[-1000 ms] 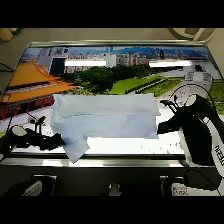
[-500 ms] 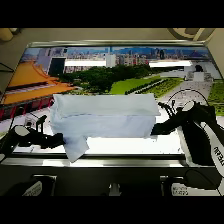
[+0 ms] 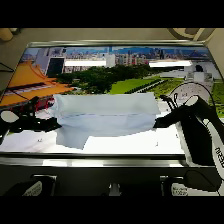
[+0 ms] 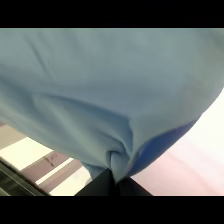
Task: Fold the shirts.
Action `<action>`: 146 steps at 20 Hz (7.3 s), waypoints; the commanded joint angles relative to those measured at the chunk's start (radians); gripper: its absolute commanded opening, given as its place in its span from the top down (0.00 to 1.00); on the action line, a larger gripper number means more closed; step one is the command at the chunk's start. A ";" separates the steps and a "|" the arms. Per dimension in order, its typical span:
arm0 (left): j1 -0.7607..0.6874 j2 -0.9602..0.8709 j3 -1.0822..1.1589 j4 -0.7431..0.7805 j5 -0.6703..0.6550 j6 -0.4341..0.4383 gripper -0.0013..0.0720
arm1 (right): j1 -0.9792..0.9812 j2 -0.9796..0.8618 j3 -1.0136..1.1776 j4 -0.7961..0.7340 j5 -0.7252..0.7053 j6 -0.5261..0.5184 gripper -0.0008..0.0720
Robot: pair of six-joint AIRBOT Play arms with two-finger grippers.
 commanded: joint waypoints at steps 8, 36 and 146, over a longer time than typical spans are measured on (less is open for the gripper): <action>0.001 -0.331 0.452 -0.047 0.107 -0.019 0.95 | 0.072 -0.216 0.459 -0.081 -0.198 0.080 0.97; -0.217 -0.418 0.632 -0.054 -0.023 -0.060 0.29 | 0.027 -0.486 0.528 0.347 -0.121 0.145 0.97; 0.144 -0.012 0.479 -0.247 0.190 0.201 0.95 | -0.800 0.331 0.077 -0.608 0.436 0.229 0.32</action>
